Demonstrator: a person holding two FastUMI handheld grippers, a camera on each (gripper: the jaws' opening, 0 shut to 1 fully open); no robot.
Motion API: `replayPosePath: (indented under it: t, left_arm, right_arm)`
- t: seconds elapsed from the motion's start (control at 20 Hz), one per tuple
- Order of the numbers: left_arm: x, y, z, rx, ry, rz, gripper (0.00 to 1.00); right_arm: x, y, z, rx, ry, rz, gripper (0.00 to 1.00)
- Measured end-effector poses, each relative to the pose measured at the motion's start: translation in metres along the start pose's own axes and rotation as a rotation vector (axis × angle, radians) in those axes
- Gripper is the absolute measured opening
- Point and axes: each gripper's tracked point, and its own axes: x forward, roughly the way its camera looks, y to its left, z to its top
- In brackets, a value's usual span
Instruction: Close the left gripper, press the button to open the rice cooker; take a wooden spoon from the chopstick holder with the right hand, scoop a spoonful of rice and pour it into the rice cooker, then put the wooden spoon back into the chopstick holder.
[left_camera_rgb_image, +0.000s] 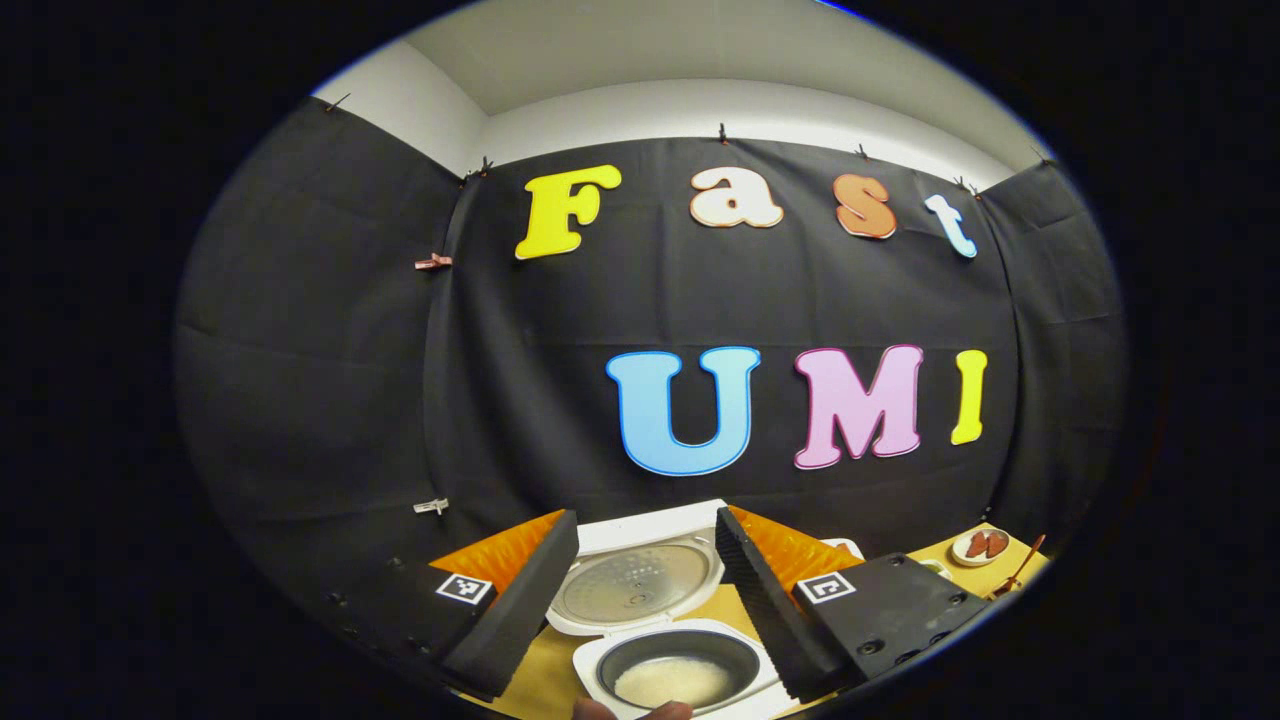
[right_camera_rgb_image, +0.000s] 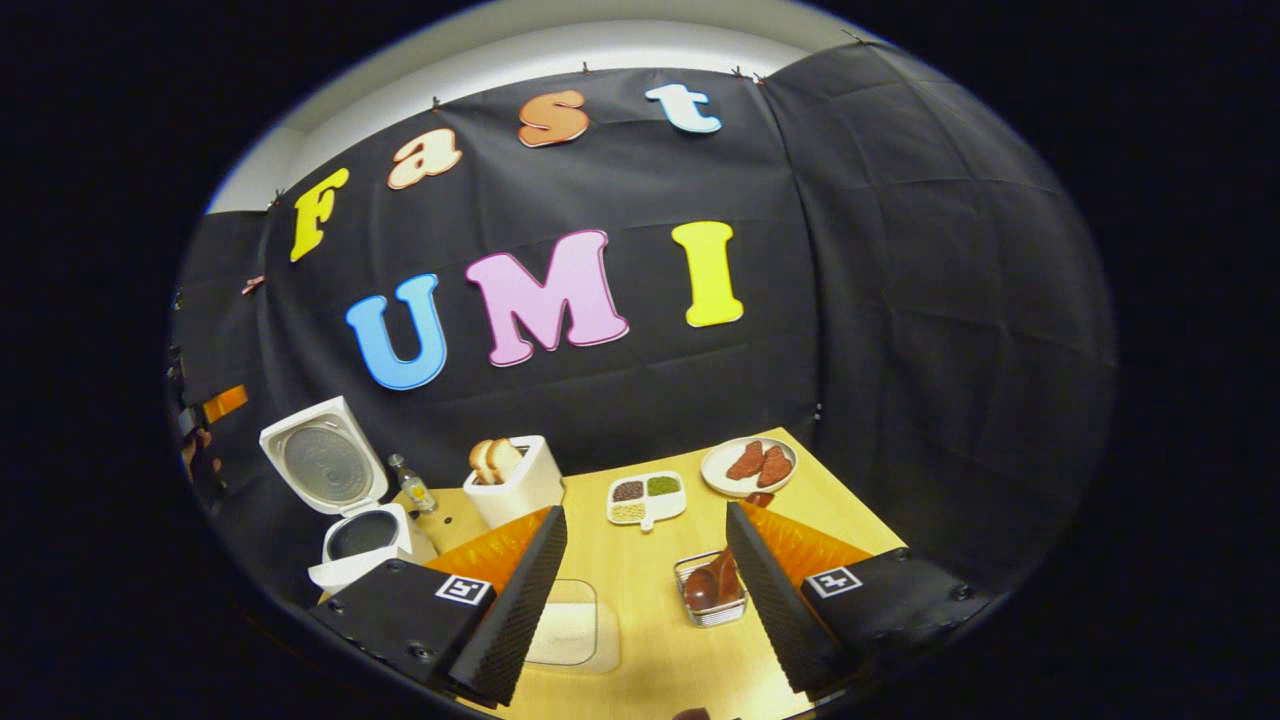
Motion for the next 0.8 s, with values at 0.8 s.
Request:
replayPosePath:
  t: [0.8]
  left_arm:
    - [0.16,0.044,-0.062,0.091,0.078,0.066,0.95]
  right_arm:
    - [-0.054,0.066,0.015,-0.072,-0.093,0.057,0.98]
